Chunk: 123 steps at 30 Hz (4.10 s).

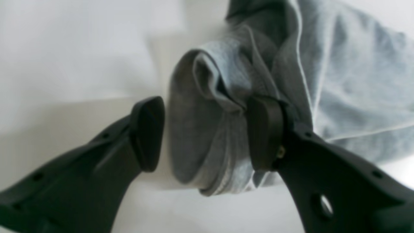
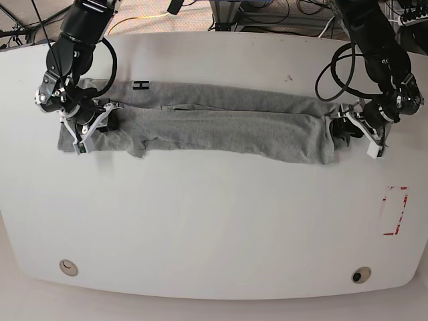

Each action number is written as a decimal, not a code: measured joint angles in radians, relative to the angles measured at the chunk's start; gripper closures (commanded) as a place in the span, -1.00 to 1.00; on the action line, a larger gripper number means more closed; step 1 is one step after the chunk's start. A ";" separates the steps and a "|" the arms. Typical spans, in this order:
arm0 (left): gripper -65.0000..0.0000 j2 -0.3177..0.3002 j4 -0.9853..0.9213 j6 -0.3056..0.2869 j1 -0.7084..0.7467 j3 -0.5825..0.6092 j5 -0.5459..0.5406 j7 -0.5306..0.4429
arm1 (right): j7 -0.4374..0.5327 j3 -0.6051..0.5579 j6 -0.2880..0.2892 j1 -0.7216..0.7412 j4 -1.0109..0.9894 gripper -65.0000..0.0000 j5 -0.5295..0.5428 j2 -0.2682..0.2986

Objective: Fold the T-shirt properly
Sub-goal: 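Pull the folded strip back out flat with both grippers, then carry the strip's end with the left gripper toward the right gripper, then lay the carried end down and regrasp the strip ends with both grippers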

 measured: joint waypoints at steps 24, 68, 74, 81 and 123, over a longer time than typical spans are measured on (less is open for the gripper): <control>0.95 0.015 0.395 0.001 0.071 0.138 0.017 0.111 | 0.015 0.002 -0.004 -0.006 0.002 0.58 -0.002 -0.028; -0.26 0.315 0.517 0.042 -0.042 0.865 0.189 0.139 | 0.016 0.002 -0.004 -0.002 0.003 0.58 0.002 -0.047; -0.25 0.318 0.559 0.029 -0.044 0.808 0.172 0.123 | 0.016 0.002 -0.004 -0.001 0.005 0.55 0.002 -0.049; -0.09 0.194 0.555 0.034 0.031 0.669 0.279 0.087 | -0.086 -0.002 -0.011 -0.002 0.103 -0.19 0.005 -0.061; 0.08 0.132 0.507 0.024 0.112 0.531 0.325 -0.129 | -0.262 0.278 -0.010 0.016 -0.103 -0.63 0.467 -0.005</control>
